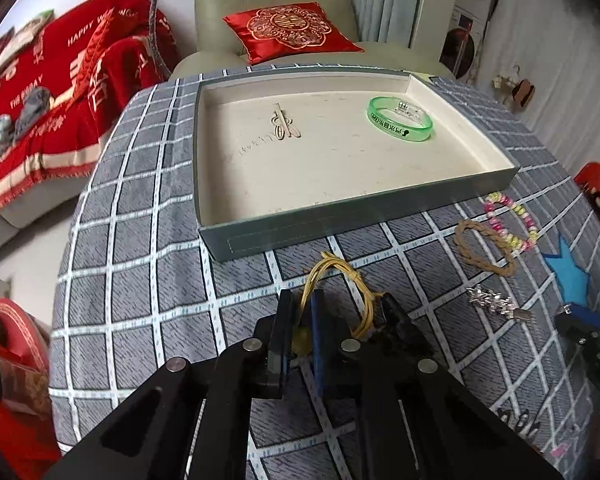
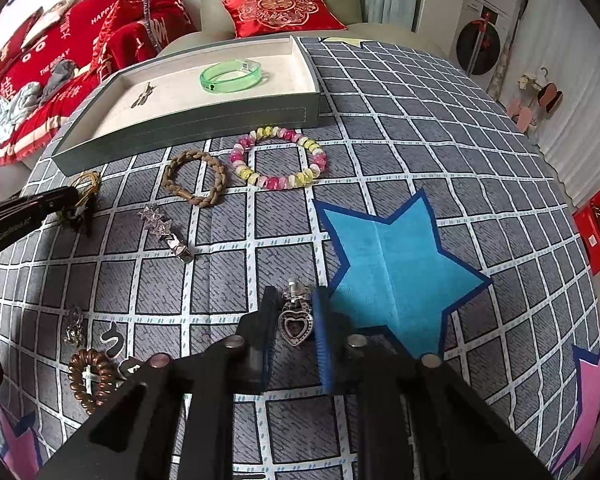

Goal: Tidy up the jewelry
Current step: 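Carry both items over the tray, lowering the heart pendant into the green bangle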

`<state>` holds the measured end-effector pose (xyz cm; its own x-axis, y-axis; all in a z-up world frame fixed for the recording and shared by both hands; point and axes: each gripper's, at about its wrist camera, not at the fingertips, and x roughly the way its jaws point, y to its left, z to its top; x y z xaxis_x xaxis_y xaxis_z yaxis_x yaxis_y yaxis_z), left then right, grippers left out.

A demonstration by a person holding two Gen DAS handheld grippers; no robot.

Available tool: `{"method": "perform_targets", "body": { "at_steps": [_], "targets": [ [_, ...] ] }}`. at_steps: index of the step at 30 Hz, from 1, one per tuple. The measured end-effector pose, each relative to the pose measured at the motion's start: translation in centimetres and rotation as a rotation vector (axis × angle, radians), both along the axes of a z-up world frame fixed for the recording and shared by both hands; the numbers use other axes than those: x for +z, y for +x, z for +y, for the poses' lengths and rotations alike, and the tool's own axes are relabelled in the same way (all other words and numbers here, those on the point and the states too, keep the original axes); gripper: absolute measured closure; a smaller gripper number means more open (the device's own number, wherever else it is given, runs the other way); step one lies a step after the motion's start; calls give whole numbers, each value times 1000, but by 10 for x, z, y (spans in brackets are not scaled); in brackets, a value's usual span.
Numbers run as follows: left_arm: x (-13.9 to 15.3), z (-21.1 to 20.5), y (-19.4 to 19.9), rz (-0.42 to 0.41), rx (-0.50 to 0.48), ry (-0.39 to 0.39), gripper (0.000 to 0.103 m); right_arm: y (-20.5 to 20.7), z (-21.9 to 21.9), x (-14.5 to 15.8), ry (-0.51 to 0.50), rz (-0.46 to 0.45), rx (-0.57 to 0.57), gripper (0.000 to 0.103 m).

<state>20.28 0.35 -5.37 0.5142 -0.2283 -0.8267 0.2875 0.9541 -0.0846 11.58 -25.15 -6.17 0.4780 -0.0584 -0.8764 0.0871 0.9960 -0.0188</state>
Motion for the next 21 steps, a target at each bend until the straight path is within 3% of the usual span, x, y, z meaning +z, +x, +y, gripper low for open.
{"method": "perform_targets", "body": {
  "at_steps": [9, 21],
  "targets": [
    [12, 17, -12, -1, 23, -84, 86, -8, -12, 11, 89, -27, -13, 84],
    [50, 25, -23, -64, 16, -159, 86, -1, -15, 47, 207, -106, 13, 84]
  ]
}}
